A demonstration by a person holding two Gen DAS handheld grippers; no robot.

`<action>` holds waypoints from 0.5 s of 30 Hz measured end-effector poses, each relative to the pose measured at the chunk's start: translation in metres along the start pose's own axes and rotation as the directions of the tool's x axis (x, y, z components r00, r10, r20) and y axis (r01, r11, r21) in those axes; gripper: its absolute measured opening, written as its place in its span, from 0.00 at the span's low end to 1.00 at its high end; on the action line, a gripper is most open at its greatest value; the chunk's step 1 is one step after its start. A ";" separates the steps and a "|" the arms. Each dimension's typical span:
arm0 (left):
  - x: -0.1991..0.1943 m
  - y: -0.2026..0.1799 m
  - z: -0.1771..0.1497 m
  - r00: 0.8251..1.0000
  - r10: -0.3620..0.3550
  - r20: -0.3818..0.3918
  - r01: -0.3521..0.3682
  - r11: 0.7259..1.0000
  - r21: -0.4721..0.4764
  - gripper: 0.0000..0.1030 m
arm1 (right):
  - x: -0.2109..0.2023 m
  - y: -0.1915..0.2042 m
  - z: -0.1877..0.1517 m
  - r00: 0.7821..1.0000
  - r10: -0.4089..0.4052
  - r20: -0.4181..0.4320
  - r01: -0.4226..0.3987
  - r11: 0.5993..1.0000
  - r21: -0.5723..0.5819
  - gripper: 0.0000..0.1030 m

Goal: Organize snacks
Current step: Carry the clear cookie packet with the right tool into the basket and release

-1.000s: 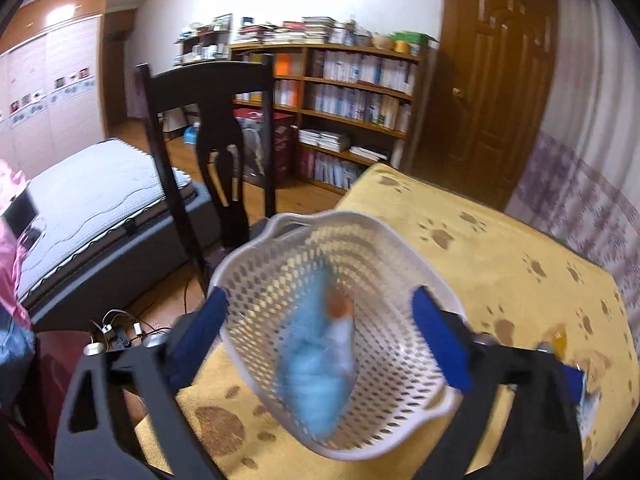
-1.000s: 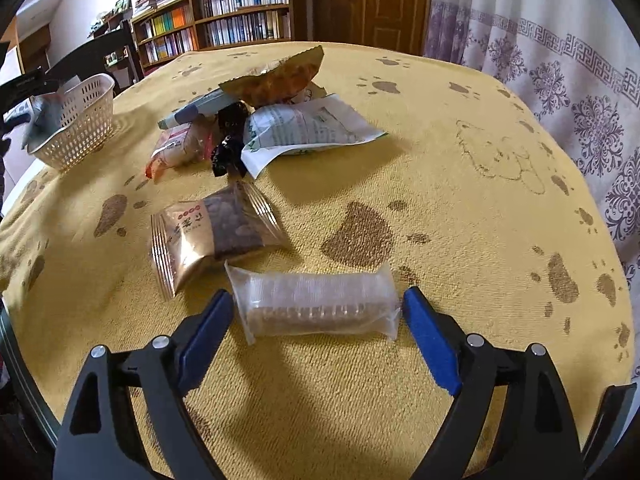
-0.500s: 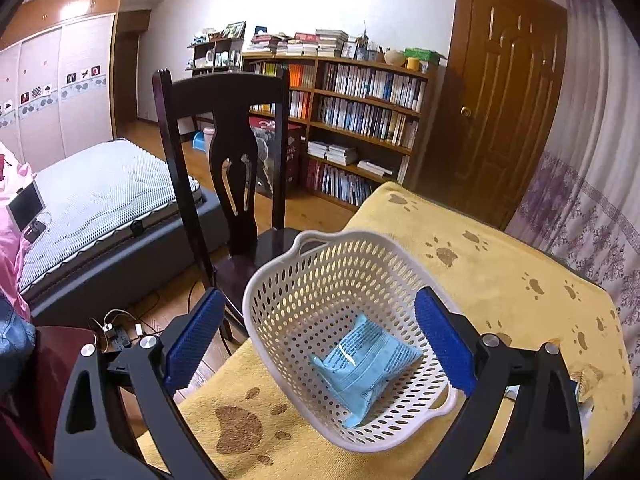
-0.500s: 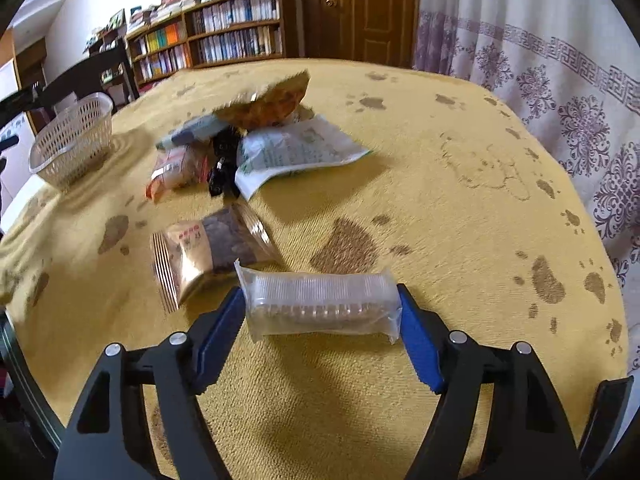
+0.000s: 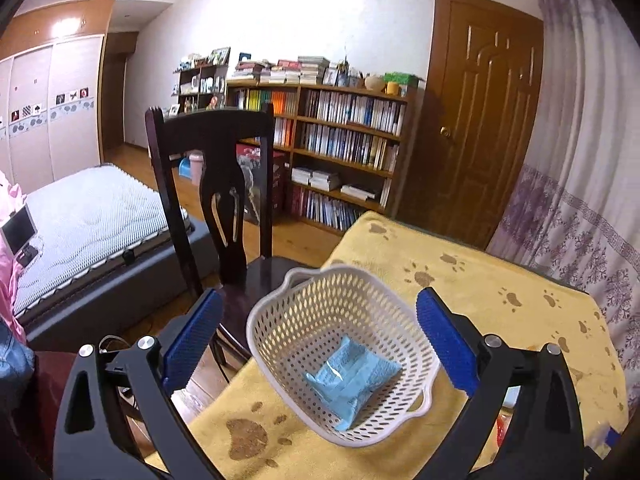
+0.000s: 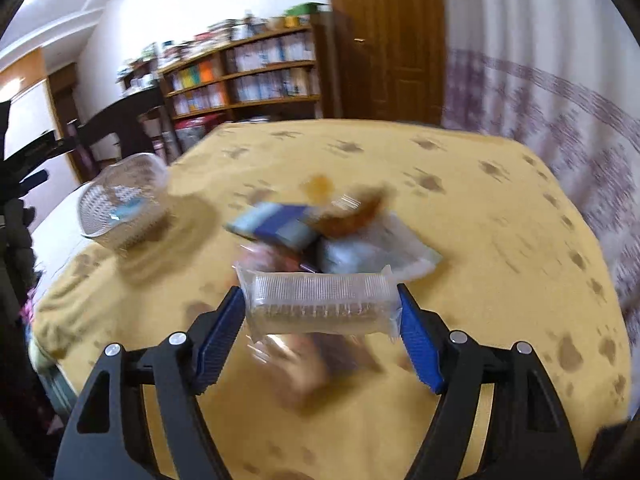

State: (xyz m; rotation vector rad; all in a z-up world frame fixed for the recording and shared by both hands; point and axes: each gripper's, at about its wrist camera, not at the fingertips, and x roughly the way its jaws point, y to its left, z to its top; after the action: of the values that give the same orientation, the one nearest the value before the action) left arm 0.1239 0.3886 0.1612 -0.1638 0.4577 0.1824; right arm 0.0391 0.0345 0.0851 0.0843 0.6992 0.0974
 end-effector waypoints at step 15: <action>-0.020 0.055 0.022 0.996 0.034 0.080 -0.025 0.993 -0.115 0.97 | 0.077 0.183 0.088 0.973 0.228 -0.026 -0.228 0.944 -0.238 0.73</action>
State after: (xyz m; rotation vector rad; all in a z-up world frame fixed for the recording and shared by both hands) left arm 0.1040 0.4431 0.1835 -0.2604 0.3684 0.2439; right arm 0.1438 0.2211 0.1233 -0.0670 0.6689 0.4033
